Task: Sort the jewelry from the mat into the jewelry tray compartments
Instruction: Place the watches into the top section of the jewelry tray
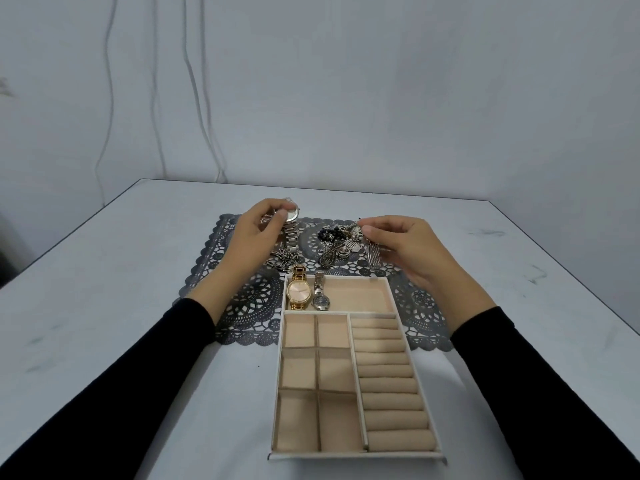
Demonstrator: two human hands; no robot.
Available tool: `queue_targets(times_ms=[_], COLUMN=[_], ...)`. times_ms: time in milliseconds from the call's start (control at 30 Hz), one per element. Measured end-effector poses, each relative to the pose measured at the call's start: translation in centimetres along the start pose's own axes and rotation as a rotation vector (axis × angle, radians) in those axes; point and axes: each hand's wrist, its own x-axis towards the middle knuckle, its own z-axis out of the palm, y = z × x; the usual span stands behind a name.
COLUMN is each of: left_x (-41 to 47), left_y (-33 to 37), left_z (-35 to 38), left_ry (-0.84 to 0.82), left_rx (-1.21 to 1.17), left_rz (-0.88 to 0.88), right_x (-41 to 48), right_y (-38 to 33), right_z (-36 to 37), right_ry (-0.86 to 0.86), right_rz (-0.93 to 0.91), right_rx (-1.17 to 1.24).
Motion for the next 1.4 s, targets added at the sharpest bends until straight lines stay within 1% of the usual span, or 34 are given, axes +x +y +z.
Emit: queue_targets(times_ms=[133, 400, 600, 767, 933, 1100, 1267, 1400], left_x=[-1.5, -3.5, -4.2, -4.3, -4.4, -4.5, -4.6, -4.6], left_y=[0.9, 1.7, 2.0, 1.8, 1.8, 1.6, 1.6, 1.7], left_z=[-0.8, -2.1, -2.7, -2.9, -2.6, -2.6, -2.6, -2.6], left_ry=[0.012, -0.03, 0.002, 0.005, -0.01, -0.023, -0.013, -0.011], left_rx=[-0.027, -0.063, -0.144, -0.142, -0.133, -0.119, -0.118, -0.118], left_rz=[-0.044, -0.068, -0.09, -0.096, -0.098, -0.092, -0.102, -0.103], right_x=[-0.8, -2.4, -2.7, -2.6, -2.7, -3.3, -3.8, -3.8], right_y=[0.1, 0.3, 0.8, 0.9, 0.9, 0.4, 0.5, 0.8], right_z=[0.7, 1.4, 1.8, 1.5, 1.4, 1.9, 2.5, 2.7], right_ry=[-0.004, -0.042, -0.071, -0.048, -0.023, -0.052, -0.112, -0.136], right_rz=[0.028, 0.029, 0.027, -0.006, -0.021, 0.059, 0.141, 0.166], right_rx=[0.07, 0.211, 0.266, 0.262, 0.192, 0.229, 0.151, 0.146])
